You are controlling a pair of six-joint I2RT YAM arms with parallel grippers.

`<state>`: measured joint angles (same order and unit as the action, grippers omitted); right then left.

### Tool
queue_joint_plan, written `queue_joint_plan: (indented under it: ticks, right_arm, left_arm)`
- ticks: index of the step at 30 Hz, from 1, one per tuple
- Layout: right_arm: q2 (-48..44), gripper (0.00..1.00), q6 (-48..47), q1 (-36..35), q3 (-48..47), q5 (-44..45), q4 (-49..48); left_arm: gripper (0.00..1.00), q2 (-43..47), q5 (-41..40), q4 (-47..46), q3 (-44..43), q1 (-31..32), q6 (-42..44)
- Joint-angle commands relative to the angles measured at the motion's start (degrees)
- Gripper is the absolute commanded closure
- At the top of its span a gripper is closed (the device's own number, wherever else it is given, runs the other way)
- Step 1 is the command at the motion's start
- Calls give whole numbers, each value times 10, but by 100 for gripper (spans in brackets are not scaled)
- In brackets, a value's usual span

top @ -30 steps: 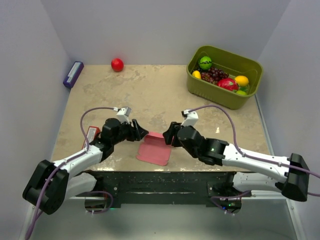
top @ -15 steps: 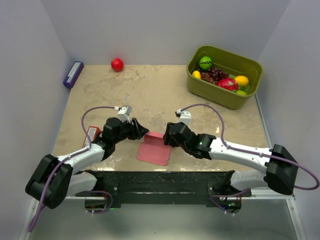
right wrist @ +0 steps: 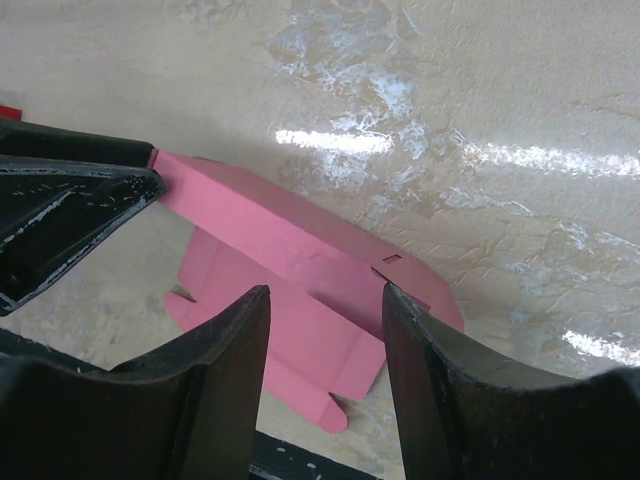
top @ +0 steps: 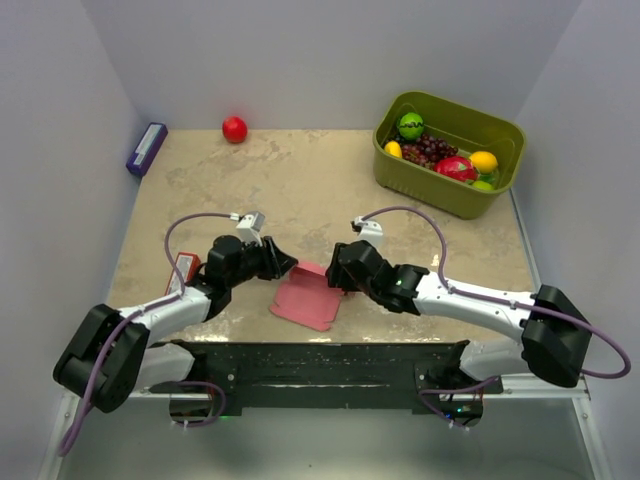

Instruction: Fold the paper box

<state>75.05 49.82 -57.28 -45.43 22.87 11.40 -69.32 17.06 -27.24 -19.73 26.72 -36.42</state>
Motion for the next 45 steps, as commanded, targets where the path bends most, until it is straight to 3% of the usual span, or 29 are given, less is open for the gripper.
queue_joint_plan:
  ticks: [1, 9, 16, 23, 27, 34, 45]
  right_arm:
    - [6, 48, 17, 6, 12, -20, -20]
    - [-21, 45, 21, 8, 17, -15, -1]
    - [-93, 36, -24, 7, 52, -5, 17]
    - [-131, 41, -60, 7, 111, -11, 12]
    - [-140, 45, -77, 4, 130, -25, -12]
    - [-133, 51, -81, -19, 132, -20, -31]
    - [-172, 37, -82, -59, 152, -12, -38]
  left_arm:
    - [62, -2, 9, -37, 9, 2, -2]
    - [64, -6, 12, -43, 7, 5, 5]
    - [46, 83, -33, -5, 28, 8, 34]
    - [49, 186, -153, 56, 55, 114, 37]
    - [53, 207, -164, -29, 140, 162, -23]
    - [56, 106, -169, -155, 177, 251, -83]
    - [57, -69, -227, -303, 184, 283, -46]
